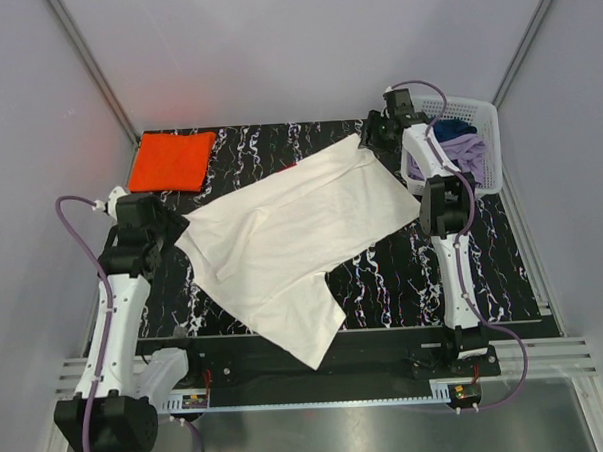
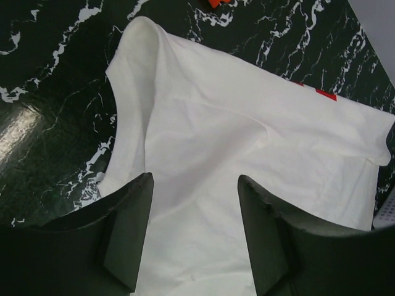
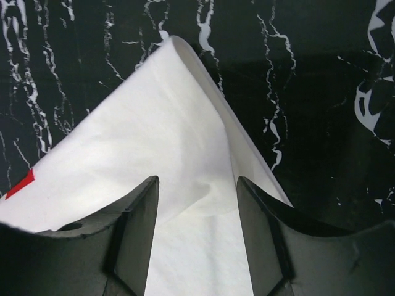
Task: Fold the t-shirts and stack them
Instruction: Fold the tshirt
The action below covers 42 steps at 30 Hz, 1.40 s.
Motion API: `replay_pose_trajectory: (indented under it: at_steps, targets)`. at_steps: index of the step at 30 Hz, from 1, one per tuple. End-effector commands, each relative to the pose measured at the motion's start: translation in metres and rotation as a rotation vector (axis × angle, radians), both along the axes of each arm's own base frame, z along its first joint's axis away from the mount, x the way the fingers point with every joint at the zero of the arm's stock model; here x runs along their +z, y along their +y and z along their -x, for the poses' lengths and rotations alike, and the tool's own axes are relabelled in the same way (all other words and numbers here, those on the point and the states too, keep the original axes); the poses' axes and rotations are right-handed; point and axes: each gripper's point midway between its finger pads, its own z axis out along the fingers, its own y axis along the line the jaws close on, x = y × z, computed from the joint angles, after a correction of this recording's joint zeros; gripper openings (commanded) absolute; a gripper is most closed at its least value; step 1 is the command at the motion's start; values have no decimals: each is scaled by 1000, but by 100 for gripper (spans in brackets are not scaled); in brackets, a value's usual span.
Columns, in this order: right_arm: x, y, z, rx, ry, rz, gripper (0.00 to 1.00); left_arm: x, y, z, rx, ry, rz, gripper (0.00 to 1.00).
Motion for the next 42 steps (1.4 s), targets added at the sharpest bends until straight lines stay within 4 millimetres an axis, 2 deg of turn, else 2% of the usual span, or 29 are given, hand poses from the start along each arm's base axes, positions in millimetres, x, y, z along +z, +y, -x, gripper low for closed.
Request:
replay_pose_trajectory:
  at_steps: [1,2,4,5,7,8,9,11,12,13,14,15,17,22,30,32,35,42]
  targets:
    - [79,28,-20,49,-209,-16,61,4,17,-33,12,-56,-21,59]
    - [82,35,-21,59,-219,-20,64,-7,17,-42,7,-17,-9,54]
    - [82,55,-17,69,-210,-68,64,-11,21,-57,15,-19,6,48]
    - [79,67,-11,103,-194,-106,64,-24,23,-64,22,12,12,45]
    - [79,88,-4,145,-195,-123,63,-26,27,-80,19,-14,37,39]
    - [76,92,-2,144,-187,-121,58,-38,30,-86,16,15,41,35]
    - [74,98,1,152,-178,-131,56,-35,33,-95,9,-7,38,33]
    - [74,108,4,161,-164,-178,52,-34,42,-107,15,-11,26,31]
    - [74,111,4,163,-159,-193,49,-41,48,-113,12,3,20,33]
    - [72,114,4,157,-153,-210,47,-36,53,-120,15,-5,13,34]
    - [75,115,3,159,-159,-220,47,-40,56,-122,17,12,5,35]
    - [73,116,2,158,-155,-221,45,-55,62,-123,32,59,17,35]
    - [73,114,1,150,-160,-216,45,-60,69,-129,51,75,32,35]
    - [70,111,0,152,-161,-200,46,-80,72,-139,62,99,88,44]
    - [55,112,-2,147,-144,-201,47,-104,67,-155,40,133,149,45]
    - [51,111,-3,141,-140,-197,47,-109,68,-155,43,142,153,44]
    - [44,109,-6,127,-136,-196,47,-118,68,-152,38,161,163,38]
    - [23,98,-21,43,-107,-302,45,-138,81,-132,89,223,147,29]
